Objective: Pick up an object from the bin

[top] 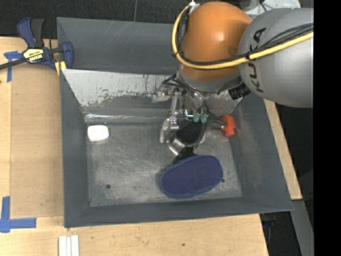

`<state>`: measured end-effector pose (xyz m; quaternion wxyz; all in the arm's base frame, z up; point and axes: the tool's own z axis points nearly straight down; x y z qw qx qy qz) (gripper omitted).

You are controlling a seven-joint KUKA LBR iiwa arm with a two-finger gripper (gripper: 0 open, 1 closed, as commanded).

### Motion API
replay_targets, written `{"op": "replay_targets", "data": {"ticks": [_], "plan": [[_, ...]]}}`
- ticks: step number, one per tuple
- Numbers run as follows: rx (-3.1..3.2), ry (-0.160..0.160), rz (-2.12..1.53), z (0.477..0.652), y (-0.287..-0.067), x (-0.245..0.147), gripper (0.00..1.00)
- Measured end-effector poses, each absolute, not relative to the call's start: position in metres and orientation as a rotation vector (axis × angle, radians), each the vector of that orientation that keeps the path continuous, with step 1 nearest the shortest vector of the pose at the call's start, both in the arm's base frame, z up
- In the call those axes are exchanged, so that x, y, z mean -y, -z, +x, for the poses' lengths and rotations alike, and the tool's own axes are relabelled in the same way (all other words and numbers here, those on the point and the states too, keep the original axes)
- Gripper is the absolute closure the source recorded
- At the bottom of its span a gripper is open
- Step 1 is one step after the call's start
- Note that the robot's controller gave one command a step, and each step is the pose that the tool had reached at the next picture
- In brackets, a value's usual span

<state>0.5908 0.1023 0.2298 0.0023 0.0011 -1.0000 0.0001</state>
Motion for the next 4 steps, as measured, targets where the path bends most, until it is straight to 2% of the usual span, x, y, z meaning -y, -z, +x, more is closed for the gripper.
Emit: {"op": "replay_targets", "data": {"ticks": [1,2,3,4], "plan": [[3.078,0.011,0.717,0.596,-0.077,0.011,0.0],[2.88,0.001,1.27,0.628,-0.102,-0.051,0.0],[2.574,-0.002,1.8,0.562,-0.117,0.008,0.0],[2.24,-0.025,2.224,0.533,-0.088,-0.003,0.0]]}}
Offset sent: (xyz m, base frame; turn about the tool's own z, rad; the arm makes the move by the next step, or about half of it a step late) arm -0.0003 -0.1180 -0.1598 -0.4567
